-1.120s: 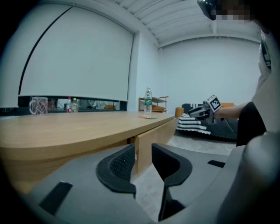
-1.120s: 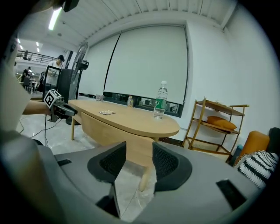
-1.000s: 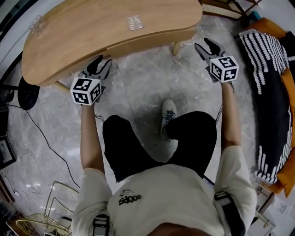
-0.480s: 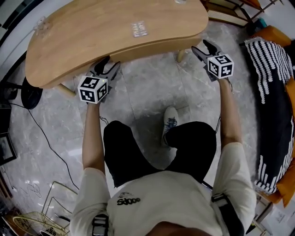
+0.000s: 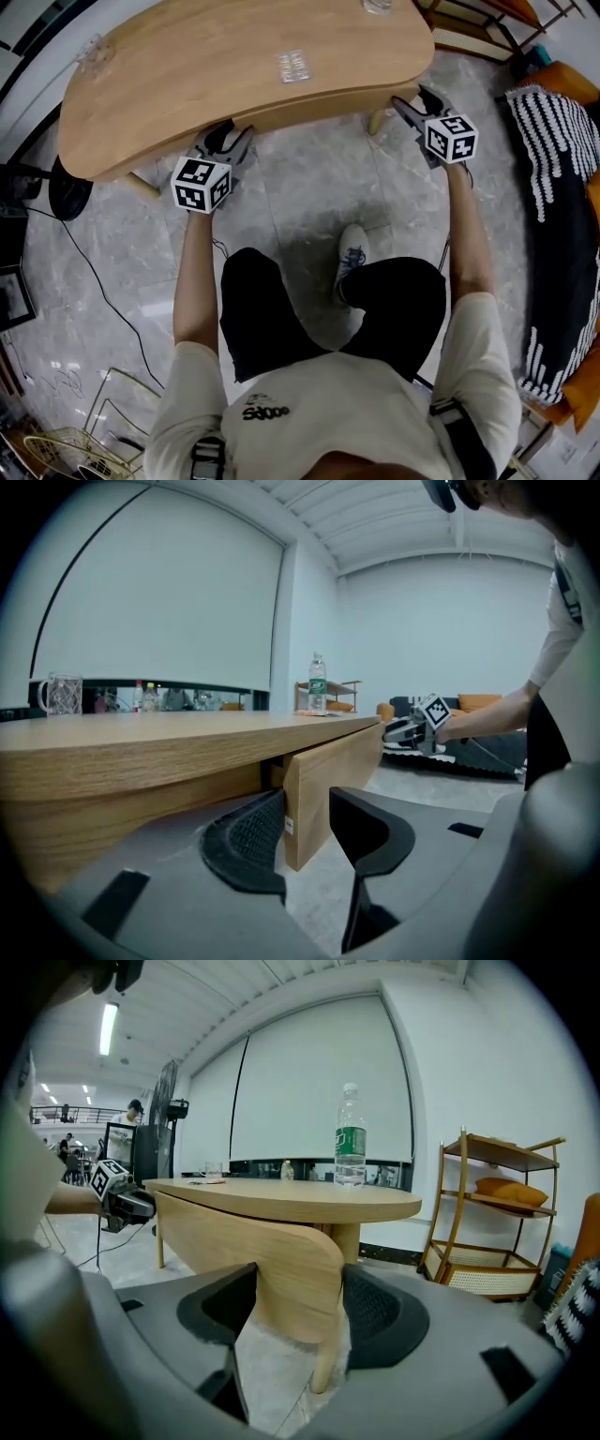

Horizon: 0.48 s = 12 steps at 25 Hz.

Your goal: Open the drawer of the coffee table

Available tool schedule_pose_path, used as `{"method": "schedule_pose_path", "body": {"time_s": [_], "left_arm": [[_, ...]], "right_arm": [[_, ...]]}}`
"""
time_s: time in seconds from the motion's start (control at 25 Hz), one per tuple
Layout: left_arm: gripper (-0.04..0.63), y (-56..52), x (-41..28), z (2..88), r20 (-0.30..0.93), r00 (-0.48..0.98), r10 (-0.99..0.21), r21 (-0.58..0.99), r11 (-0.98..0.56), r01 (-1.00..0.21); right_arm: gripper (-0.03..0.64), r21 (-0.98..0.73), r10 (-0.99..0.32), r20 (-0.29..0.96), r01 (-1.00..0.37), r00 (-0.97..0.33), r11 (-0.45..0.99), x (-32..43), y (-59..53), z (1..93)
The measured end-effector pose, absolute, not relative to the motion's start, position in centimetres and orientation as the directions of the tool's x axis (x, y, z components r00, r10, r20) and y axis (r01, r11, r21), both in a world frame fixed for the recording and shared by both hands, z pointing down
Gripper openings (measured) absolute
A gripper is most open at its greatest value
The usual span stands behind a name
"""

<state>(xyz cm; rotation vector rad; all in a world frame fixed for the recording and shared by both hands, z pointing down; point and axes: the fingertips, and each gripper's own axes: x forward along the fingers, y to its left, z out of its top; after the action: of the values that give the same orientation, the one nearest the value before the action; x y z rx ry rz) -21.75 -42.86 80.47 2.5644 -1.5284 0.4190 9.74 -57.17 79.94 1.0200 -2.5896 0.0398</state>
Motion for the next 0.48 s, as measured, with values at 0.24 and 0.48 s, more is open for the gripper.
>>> {"method": "schedule_pose_path", "body": {"time_s": [0.24,0.48], "left_arm": [[0.135,-43.09,-22.03,80.37,0.301,0.438,-0.847,-0.039,-0.469,-0.882],[0.133,-42.95,-21.83,80.40,0.311,0.419,-0.853,-0.030,-0.449,-0.893]], "right_arm": [[0.264,0.085,-0.656,0.328,-0.670,-0.680,0.737,9.76,-57.14,79.78],[0.264,0.072,-0.650,0.337,-0.670,-0.681,0.739,10.16,-56.87,79.80]]}}
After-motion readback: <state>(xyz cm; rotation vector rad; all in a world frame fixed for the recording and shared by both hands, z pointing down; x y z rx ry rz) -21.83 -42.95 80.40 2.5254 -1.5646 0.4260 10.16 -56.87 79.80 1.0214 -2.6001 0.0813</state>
